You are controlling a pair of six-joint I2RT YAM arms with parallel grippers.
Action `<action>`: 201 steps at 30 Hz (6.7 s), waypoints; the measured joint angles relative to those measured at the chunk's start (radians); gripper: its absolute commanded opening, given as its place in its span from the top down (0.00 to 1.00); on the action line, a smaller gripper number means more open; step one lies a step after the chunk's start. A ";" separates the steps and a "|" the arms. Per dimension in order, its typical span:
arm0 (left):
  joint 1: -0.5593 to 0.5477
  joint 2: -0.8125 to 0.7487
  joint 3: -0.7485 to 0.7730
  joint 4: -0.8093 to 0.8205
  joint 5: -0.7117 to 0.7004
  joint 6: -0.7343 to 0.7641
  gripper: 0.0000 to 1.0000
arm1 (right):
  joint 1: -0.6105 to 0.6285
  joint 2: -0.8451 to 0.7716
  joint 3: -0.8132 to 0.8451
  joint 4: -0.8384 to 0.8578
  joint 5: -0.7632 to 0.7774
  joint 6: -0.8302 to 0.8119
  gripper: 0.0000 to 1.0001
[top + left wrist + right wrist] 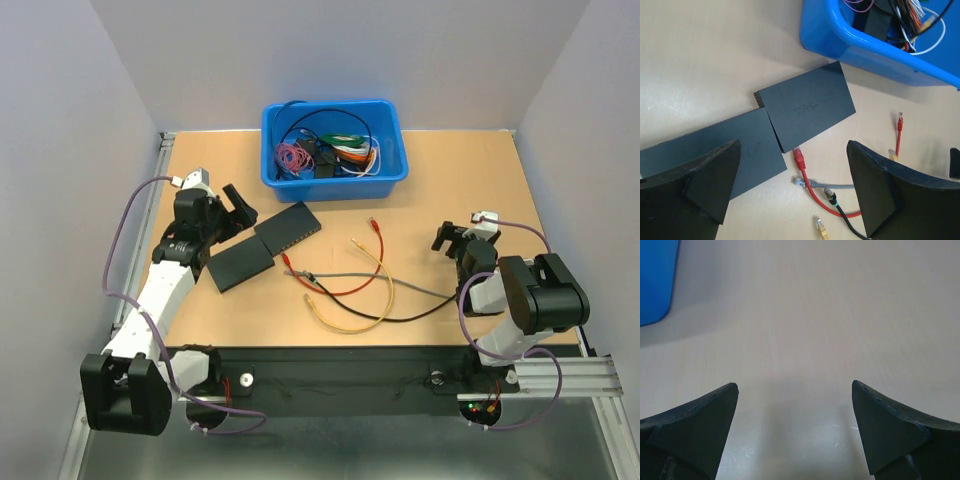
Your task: Insert the plug into the switch port
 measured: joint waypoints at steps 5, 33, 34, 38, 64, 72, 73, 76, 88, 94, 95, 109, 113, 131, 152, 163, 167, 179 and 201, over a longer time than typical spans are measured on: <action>0.000 -0.004 0.044 -0.074 -0.102 -0.039 0.01 | 0.000 -0.026 0.000 -0.004 0.045 0.012 0.00; -0.016 -0.163 0.056 -0.283 0.019 0.043 0.01 | 0.402 -0.293 1.192 -1.520 -0.093 0.166 0.00; -0.018 -0.161 0.055 -0.289 0.022 0.043 0.01 | 0.429 -0.270 1.216 -1.563 -0.083 0.164 0.00; -0.019 -0.150 0.080 -0.314 -0.013 0.048 0.01 | 0.599 -0.164 1.264 -1.696 -0.002 0.101 0.00; -0.024 -0.026 0.195 -0.344 -0.066 0.115 0.06 | 0.793 0.125 1.257 -1.948 -0.338 0.151 0.41; -0.026 -0.027 0.192 -0.349 -0.057 0.118 0.07 | 0.851 0.135 1.160 -1.927 -0.374 0.180 0.47; -0.027 -0.029 0.182 -0.348 -0.055 0.115 0.07 | 0.872 0.142 1.160 -1.921 -0.371 0.191 0.47; -0.044 -0.030 0.153 -0.354 -0.056 0.096 0.07 | 0.922 0.171 1.167 -1.914 -0.367 0.232 0.47; -0.324 -0.033 0.224 -0.424 -0.128 0.079 0.05 | 1.023 0.332 1.196 -1.879 -0.238 0.409 0.50; -0.316 -0.028 0.302 -0.413 -0.197 0.091 0.05 | 1.022 0.333 1.117 -1.823 -0.148 0.410 0.62; -0.314 -0.025 0.305 -0.414 -0.200 0.090 0.05 | 1.022 0.319 1.100 -1.812 -0.140 0.408 0.64; -0.306 -0.063 0.283 -0.419 -0.195 0.007 0.02 | 1.022 0.109 0.899 -1.705 -0.131 0.319 1.00; -0.285 -0.076 0.283 -0.389 -0.114 -0.010 0.14 | 1.003 -0.028 0.961 -1.684 -0.166 0.276 0.99; -0.248 -0.150 0.311 -0.026 0.470 -0.087 0.37 | 0.662 -0.125 1.002 -1.173 -0.957 0.577 1.00; -0.202 -0.095 0.373 -0.039 0.534 -0.055 0.65 | 0.644 -0.066 0.997 -0.679 -1.129 0.952 1.00; -0.202 -0.113 0.373 -0.045 0.538 -0.082 1.00 | 0.636 -0.063 0.973 -0.623 -1.114 0.997 0.15; -0.197 -0.084 0.425 -0.169 0.444 -0.084 1.00 | 0.605 -0.076 0.984 -0.711 -1.066 0.919 0.12; -0.180 0.050 0.543 -0.363 0.267 -0.184 1.00 | 0.742 -0.012 1.498 -1.514 -0.525 0.314 0.43; -0.130 0.071 0.544 -0.359 0.272 -0.253 1.00 | 0.840 0.072 1.521 -1.704 -0.368 0.163 0.61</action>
